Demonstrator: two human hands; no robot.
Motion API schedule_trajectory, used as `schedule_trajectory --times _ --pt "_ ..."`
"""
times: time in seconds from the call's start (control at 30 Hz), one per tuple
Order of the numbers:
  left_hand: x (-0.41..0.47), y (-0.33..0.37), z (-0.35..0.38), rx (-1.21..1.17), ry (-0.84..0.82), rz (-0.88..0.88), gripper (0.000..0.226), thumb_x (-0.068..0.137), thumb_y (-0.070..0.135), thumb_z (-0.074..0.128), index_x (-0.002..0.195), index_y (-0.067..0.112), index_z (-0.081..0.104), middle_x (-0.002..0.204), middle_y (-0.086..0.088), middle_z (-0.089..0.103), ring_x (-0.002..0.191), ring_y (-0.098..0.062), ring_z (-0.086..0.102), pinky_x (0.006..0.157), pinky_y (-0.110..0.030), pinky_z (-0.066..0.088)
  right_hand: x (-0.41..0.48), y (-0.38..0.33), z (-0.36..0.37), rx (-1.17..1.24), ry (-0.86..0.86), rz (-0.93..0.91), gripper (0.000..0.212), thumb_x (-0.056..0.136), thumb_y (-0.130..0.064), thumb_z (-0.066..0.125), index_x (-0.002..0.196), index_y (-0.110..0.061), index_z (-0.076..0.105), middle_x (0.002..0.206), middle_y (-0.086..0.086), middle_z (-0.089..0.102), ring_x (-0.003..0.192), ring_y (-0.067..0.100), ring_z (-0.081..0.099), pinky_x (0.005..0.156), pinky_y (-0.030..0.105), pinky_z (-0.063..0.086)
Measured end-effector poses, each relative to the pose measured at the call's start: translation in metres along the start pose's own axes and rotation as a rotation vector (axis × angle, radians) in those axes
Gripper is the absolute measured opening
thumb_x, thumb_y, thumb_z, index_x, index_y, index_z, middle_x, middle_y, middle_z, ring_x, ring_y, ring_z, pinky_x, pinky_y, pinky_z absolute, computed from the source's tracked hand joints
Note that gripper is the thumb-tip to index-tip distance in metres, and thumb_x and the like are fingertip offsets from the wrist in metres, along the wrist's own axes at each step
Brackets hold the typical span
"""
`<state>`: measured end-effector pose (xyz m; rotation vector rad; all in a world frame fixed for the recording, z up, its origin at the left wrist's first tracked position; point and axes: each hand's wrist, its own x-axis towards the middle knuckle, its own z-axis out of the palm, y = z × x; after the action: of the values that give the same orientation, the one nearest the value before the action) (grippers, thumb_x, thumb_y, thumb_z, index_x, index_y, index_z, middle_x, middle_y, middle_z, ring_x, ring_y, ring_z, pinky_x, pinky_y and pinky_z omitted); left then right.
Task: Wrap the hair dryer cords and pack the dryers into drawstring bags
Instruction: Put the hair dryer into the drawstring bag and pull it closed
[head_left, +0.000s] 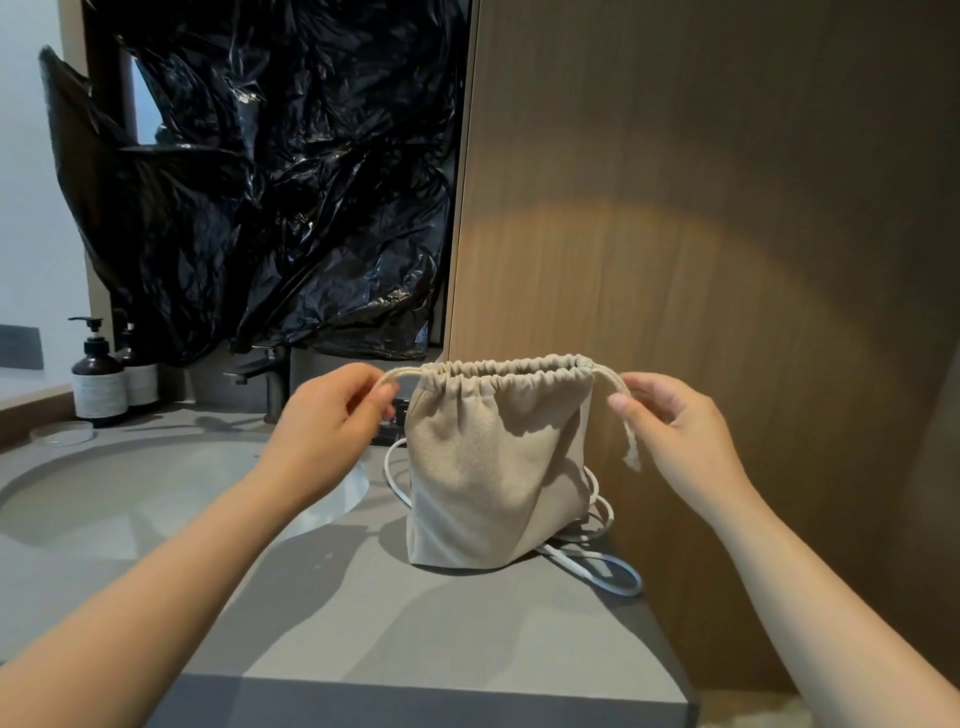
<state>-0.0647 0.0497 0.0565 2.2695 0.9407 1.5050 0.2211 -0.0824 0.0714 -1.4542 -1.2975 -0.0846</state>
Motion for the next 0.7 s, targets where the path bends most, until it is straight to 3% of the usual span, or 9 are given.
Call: schedule_trajectory --times 0.07,0.13,0.23,0.43,0.53,0.6,0.7 --pt "-0.001 0.01 -0.001 -0.01 -0.1 0.032 0.027 0.093 0.038 0.056 0.117 0.024 0.06 0.092 0.006 0.069 0.083 -0.015 0.067 0.078 -0.041 0.055 -0.002 -0.006 0.002 -0.049 -0.115 -0.08 0.033 0.09 -0.025 0.065 0.123 -0.025 0.063 0.106 -0.013 0.068 0.096 0.0 0.063 0.072 0.007 0.048" --pt "0.001 0.02 0.0 0.07 -0.121 0.1 0.035 0.092 0.039 0.058 0.123 0.022 0.058 0.096 0.008 0.067 0.085 -0.011 0.064 0.078 -0.036 0.054 -0.002 -0.012 0.005 -0.143 -0.121 -0.184 0.029 0.09 -0.025 0.065 0.119 -0.026 0.066 0.102 -0.014 0.069 0.092 -0.003 0.062 0.073 0.004 0.046" --pt "0.01 0.032 0.001 0.171 -0.053 0.212 0.019 0.094 0.024 0.06 0.104 0.014 0.071 0.084 0.003 0.067 0.08 -0.013 0.06 0.076 -0.038 0.052 0.003 -0.02 0.005 -0.251 0.025 -0.252 0.022 0.09 -0.027 0.064 0.11 -0.021 0.072 0.094 -0.009 0.072 0.084 0.001 0.063 0.068 0.006 0.044" --pt "0.017 0.029 -0.006 0.147 -0.041 0.182 0.013 0.091 0.017 0.064 0.09 0.013 0.077 0.07 0.008 0.064 0.059 -0.006 0.059 0.064 -0.029 0.052 0.01 -0.025 0.0 -0.323 0.1 -0.306 0.013 0.091 -0.023 0.064 0.093 -0.018 0.076 0.08 -0.008 0.07 0.077 0.004 0.063 0.068 0.017 0.049" --pt "0.016 0.02 -0.008 0.138 -0.004 0.154 0.013 0.09 0.015 0.065 0.085 0.011 0.076 0.065 0.005 0.062 0.057 -0.009 0.058 0.061 -0.031 0.052 0.009 -0.018 -0.003 -0.286 0.199 -0.252 0.012 0.089 -0.019 0.067 0.093 -0.014 0.078 0.079 -0.01 0.068 0.078 0.007 0.064 0.068 0.016 0.048" --pt "0.016 0.012 -0.012 0.133 0.051 0.127 0.012 0.09 0.012 0.065 0.084 0.009 0.075 0.066 0.0 0.063 0.058 -0.011 0.058 0.059 -0.027 0.05 0.01 -0.011 -0.006 -0.243 0.261 -0.182 0.012 0.088 -0.017 0.068 0.092 -0.013 0.078 0.079 -0.008 0.069 0.079 0.01 0.066 0.072 0.022 0.051" --pt "0.016 0.0 -0.013 0.203 0.032 0.126 0.014 0.091 0.013 0.063 0.083 0.009 0.073 0.064 -0.003 0.063 0.061 -0.018 0.059 0.063 -0.04 0.053 0.01 0.0 -0.003 -0.257 0.197 -0.097 0.013 0.089 -0.021 0.065 0.085 -0.016 0.077 0.077 -0.007 0.071 0.077 0.01 0.064 0.07 0.025 0.05"
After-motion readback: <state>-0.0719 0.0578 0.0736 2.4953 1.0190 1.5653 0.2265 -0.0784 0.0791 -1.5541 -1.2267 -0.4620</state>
